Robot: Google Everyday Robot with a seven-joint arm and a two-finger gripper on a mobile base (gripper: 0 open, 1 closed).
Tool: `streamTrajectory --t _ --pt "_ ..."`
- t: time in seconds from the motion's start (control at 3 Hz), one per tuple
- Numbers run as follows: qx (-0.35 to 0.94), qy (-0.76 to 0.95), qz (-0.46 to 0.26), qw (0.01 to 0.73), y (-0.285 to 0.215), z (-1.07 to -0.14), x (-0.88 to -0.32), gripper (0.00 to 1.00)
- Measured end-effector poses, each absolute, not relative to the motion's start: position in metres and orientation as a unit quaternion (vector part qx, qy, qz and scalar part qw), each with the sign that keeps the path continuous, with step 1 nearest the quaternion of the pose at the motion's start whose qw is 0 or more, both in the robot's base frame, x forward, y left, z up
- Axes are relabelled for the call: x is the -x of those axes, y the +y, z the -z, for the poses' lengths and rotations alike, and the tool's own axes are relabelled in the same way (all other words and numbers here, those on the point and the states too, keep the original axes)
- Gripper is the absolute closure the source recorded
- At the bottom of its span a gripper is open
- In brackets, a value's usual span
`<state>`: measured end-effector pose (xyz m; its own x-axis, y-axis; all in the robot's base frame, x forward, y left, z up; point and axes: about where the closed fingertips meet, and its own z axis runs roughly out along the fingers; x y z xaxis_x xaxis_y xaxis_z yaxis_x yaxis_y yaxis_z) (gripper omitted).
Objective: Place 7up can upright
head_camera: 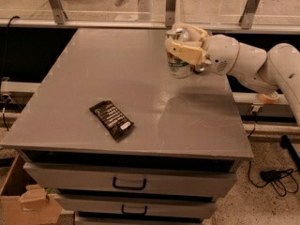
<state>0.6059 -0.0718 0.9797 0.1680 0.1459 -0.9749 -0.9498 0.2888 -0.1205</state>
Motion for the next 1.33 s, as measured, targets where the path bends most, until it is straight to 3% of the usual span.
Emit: streamTrajectory --t 1.0,1.33 --pt "0.437 0.422 -0.454 0.652 -0.097 -0.921 -0.574 1.0" --pt "0.445 0.416 -0.457 0.648 -0.107 -0.911 -0.57 0.82"
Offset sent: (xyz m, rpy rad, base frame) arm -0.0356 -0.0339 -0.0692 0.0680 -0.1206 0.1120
